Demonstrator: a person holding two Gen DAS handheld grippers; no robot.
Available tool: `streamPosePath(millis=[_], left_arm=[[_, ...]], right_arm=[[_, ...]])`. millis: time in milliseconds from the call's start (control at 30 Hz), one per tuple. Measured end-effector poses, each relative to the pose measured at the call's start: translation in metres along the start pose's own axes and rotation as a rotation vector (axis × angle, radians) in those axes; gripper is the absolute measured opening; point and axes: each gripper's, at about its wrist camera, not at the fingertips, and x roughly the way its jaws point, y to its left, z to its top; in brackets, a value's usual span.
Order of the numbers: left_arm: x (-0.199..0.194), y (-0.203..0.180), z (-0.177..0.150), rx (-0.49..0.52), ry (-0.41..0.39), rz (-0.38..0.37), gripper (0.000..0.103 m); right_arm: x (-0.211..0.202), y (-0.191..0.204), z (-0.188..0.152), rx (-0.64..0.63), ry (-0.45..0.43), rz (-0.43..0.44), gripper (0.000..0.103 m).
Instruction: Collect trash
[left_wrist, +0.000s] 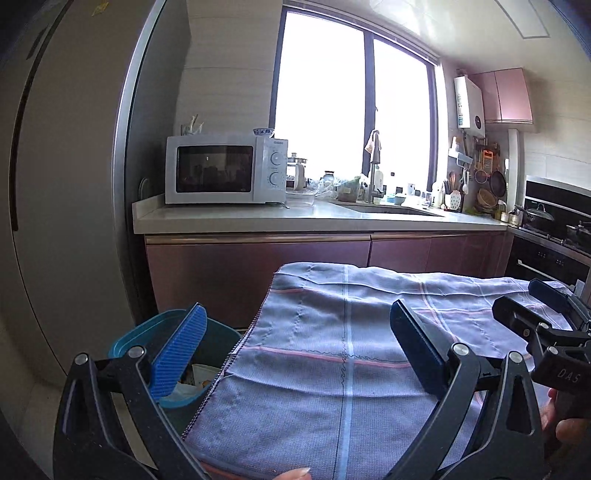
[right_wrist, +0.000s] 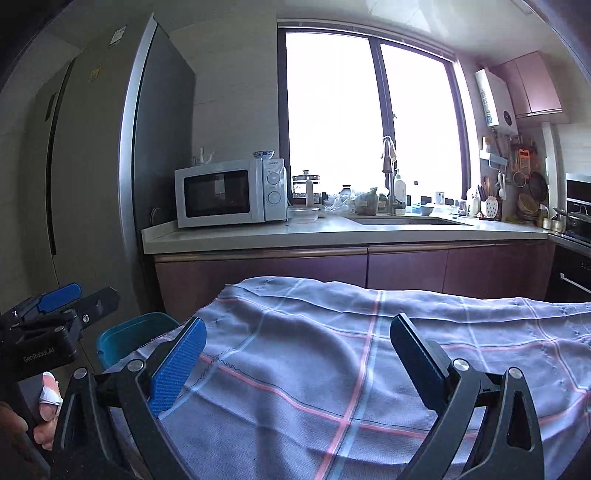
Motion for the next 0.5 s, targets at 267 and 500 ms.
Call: streamPosePath(millis=[267,500], left_arm=[[-0.006,-0.008,-0.001,0.011,-0.028,-0.003,0.097],[-0.011,-0.012,-0.001,0.023,-0.049,-0.015,0.097]], right_arm=[[-0.016,-0.006,-0.001,0.003,-0.032,-0.037,0.096],[-0.024,-0.012,0.000,0.012,-0.054,-0.063,0.096]])
